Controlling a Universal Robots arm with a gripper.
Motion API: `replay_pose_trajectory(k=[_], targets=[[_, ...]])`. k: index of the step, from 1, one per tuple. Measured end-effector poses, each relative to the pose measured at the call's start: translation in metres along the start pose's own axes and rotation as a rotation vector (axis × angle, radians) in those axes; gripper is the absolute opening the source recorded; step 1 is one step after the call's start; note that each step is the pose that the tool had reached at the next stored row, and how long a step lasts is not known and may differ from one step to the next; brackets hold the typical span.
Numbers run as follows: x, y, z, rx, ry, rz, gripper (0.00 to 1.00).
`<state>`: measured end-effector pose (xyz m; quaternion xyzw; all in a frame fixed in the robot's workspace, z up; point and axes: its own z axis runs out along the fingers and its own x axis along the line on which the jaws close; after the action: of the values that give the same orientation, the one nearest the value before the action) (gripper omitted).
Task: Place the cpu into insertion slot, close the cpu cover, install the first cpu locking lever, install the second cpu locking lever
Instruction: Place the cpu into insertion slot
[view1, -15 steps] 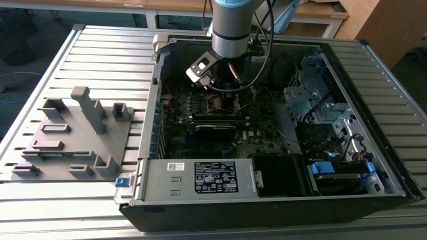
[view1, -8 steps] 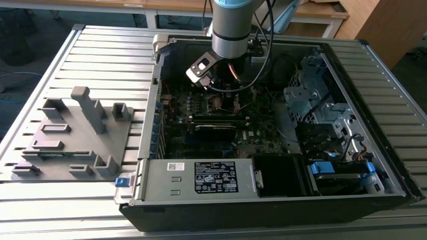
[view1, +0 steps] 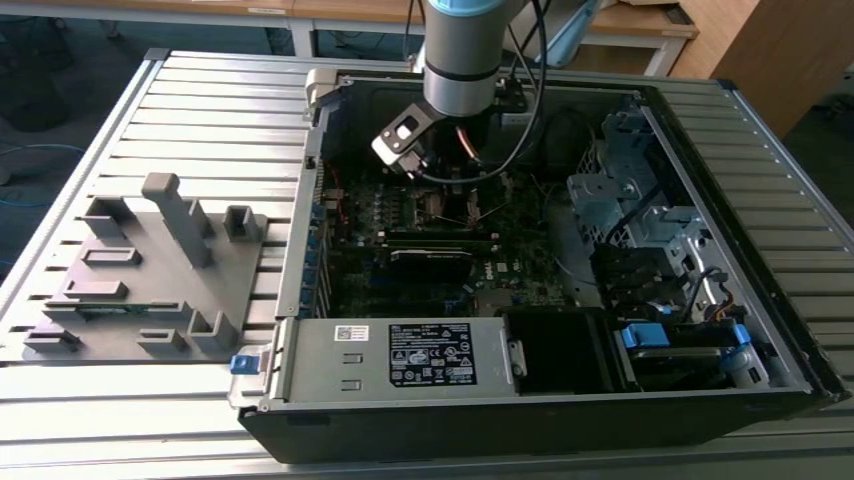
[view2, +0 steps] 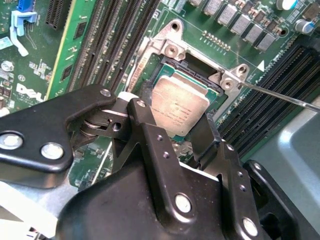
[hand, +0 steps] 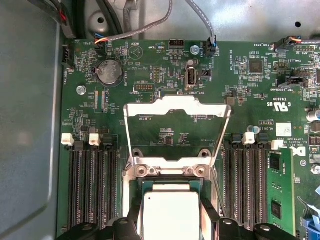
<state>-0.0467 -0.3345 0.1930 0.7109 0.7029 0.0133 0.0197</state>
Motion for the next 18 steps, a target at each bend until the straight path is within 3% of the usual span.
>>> replay_pose_trajectory(k=[18], targets=[[0.0004,-0.0016,0.0017,0.0002,-0.0006,0.0,0.54]])
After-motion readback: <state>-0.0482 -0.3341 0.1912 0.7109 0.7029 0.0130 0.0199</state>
